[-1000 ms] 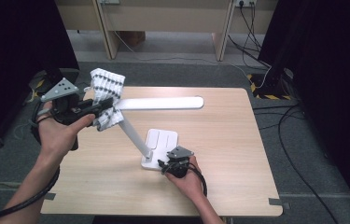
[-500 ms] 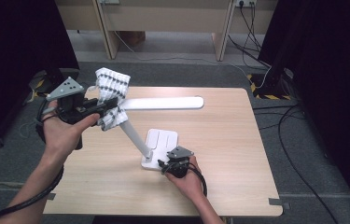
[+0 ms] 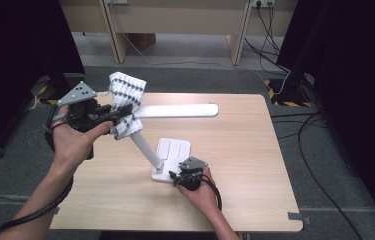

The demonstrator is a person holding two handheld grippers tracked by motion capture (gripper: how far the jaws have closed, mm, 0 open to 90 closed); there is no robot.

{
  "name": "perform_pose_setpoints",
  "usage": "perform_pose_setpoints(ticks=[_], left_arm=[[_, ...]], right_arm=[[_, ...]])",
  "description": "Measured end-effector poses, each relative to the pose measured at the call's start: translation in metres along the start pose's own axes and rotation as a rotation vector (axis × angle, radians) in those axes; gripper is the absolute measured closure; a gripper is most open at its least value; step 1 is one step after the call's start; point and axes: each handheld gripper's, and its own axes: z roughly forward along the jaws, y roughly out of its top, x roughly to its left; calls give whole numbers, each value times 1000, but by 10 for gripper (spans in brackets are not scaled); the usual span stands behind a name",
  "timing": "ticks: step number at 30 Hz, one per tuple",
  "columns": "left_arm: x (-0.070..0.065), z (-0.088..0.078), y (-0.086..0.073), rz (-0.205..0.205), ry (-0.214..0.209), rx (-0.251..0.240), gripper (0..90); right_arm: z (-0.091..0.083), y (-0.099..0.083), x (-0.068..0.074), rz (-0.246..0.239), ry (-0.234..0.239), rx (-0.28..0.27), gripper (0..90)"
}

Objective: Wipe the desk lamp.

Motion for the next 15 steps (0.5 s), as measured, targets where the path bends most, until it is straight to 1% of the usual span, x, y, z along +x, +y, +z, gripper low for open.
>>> perform_pose_setpoints(ticks=[15], left_arm=[[-11, 9, 5, 14, -24, 2, 764]], right_arm=[[0, 0, 0, 0, 0, 0, 488]])
